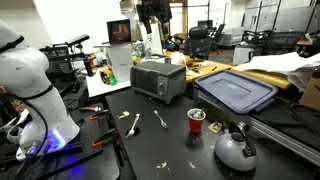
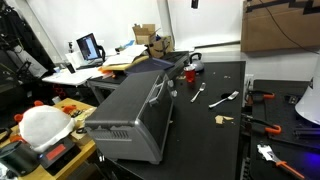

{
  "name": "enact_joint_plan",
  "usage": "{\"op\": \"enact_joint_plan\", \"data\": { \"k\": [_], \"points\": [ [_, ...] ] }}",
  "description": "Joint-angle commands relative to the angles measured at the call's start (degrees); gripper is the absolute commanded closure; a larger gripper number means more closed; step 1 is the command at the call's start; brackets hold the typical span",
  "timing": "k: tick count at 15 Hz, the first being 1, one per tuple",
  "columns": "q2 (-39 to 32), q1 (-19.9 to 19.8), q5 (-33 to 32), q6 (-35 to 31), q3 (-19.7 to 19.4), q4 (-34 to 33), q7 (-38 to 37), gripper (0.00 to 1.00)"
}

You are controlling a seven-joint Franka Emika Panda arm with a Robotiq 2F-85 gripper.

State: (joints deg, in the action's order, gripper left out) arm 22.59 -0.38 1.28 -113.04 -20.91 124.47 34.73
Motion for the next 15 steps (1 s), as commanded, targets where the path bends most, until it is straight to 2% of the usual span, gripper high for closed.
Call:
{"op": "enact_joint_plan", "data": {
  "k": [1,15],
  "points": [
    [-0.3,-1.9,0.8,0.1,1.6,-0.1,0.6,0.0],
    [-5.8,-1.8,1.7,-1.9,5.1,0.0,0.6,0.0]
  ]
}}
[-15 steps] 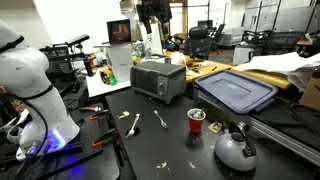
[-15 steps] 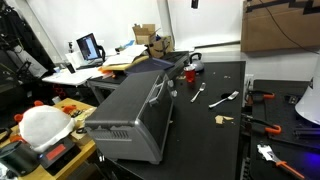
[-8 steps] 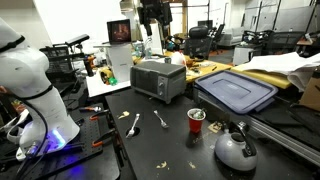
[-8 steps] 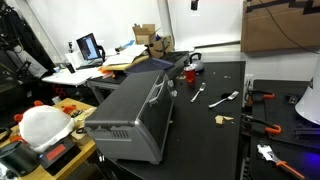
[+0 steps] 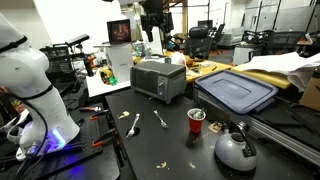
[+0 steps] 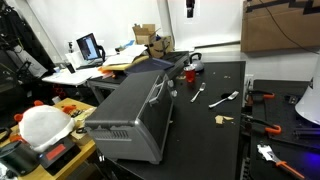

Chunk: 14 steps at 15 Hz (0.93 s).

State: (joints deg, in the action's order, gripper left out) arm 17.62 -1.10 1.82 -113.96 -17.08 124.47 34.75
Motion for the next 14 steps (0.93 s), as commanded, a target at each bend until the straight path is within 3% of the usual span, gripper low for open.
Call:
{"op": "enact_joint_plan", "data": {
  "k": [1,14],
  "points": [
    [-1.2,-1.1,1.3,-1.0,1.5,0.1,0.5,0.0],
    [-4.4,-0.8,4.8,-1.2,4.2,3.0,0.9,0.0]
  ]
}}
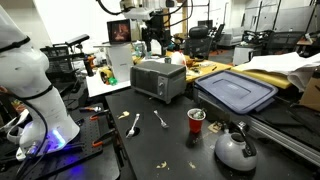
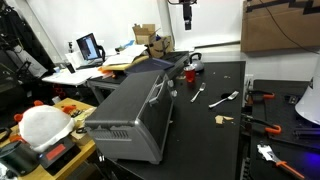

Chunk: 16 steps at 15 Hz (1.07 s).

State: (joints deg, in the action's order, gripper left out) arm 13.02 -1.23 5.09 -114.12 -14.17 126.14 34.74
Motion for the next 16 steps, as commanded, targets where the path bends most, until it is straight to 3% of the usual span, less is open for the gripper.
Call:
{"op": "enact_joint_plan", "data": {
  "k": [1,16],
  "points": [
    [0.1,-0.6,1.7,-1.1,1.7,1.6,0.8,0.0],
    [-2.1,-0.5,1.8,-4.5,4.1,6.0,0.9,0.0]
  ]
}}
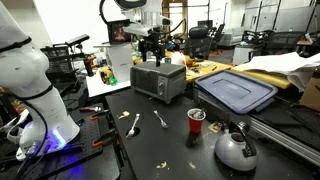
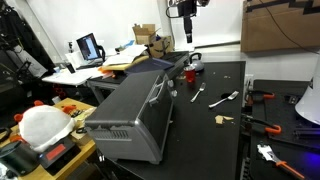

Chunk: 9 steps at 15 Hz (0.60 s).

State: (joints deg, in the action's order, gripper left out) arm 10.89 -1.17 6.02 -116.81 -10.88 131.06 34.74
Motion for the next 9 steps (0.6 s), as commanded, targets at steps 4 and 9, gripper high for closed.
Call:
{"op": "enact_joint_plan", "data": {
  "k": [4,9],
  "points": [
    [-0.2,-0.5,0.9,-2.1,1.0,1.4,0.8,0.0],
    [-0.8,-0.3,1.7,-3.7,1.4,2.2,1.1,0.0]
  ]
}}
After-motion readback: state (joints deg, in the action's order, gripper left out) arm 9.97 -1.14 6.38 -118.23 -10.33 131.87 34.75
